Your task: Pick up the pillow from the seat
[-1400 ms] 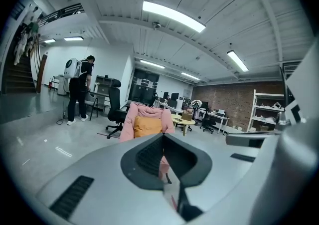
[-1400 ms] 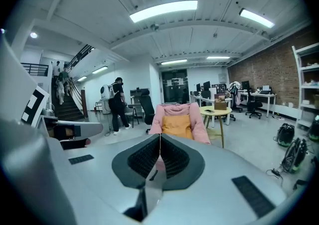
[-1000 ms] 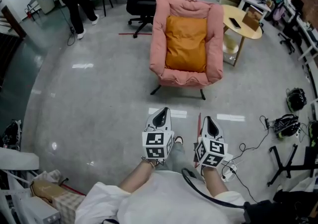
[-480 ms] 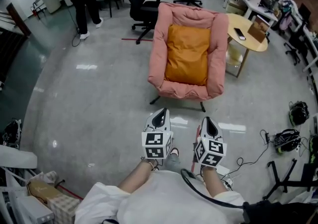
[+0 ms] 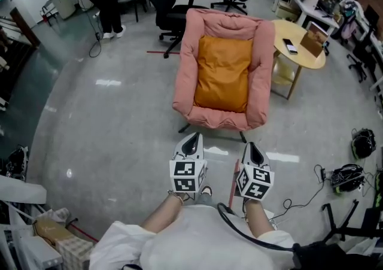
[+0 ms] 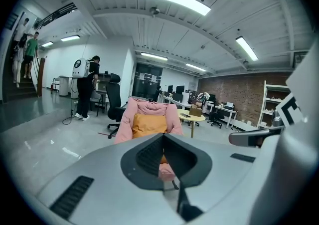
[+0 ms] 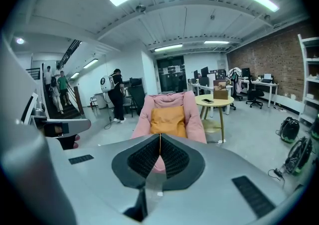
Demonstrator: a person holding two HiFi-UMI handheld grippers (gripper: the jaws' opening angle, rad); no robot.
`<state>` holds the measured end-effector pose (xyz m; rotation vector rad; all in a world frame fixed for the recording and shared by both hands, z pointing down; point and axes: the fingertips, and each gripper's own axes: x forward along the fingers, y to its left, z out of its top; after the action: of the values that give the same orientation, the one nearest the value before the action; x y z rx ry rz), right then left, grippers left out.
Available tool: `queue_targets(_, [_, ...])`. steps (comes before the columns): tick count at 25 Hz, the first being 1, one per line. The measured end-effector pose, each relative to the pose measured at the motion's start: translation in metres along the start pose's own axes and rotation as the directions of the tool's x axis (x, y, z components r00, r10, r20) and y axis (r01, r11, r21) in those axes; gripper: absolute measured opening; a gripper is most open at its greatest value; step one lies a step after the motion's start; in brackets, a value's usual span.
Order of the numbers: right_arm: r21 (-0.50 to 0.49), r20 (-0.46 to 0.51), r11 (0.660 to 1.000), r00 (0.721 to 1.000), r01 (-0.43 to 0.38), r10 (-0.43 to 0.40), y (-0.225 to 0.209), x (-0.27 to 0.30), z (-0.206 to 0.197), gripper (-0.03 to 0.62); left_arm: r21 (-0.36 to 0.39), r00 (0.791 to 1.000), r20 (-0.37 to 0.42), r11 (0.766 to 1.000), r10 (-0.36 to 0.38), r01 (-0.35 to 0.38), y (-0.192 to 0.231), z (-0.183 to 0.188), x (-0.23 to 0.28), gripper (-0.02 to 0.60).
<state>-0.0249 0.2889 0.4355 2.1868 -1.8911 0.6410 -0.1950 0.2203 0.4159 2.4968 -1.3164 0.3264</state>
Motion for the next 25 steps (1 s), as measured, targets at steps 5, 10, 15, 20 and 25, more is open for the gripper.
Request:
queue_targets(5, [-0.002,-0.005,1.000,1.000,-0.015,0.015,-0.015,0.020,0.008,0.028,0.005,1.000,-0.007,1.000,0.021,-0.021,0.000,0.004,0.020,0.009])
queue_targets(10, [-0.008,-0.027,1.000,1.000,-0.017,0.017,-0.029,0.036,0.013,0.028,0.011,0.999,-0.010,0.999,0.032,-0.032,0.000,0.009,0.039,0.008])
queue_targets(15, [-0.004,-0.042,1.000,0.999,-0.006,0.006,-0.041,0.050,0.015,0.028,0.020,0.999,-0.021,0.999,0.030,-0.030,0.001,0.012,0.057,0.009])
queue_targets(20, [-0.002,-0.074,1.000,0.997,0.000,0.000,-0.045,0.070,0.012,0.028,0.023,0.999,-0.028,1.000,0.021,-0.020,0.006,0.015,0.078,0.008])
queue_targets(25, [-0.015,-0.087,1.000,0.996,0.001,-0.003,-0.044,0.105,0.021,0.028,0.015,0.999,-0.044,1.000,0.011,-0.010,0.020,0.019,0.117,0.009])
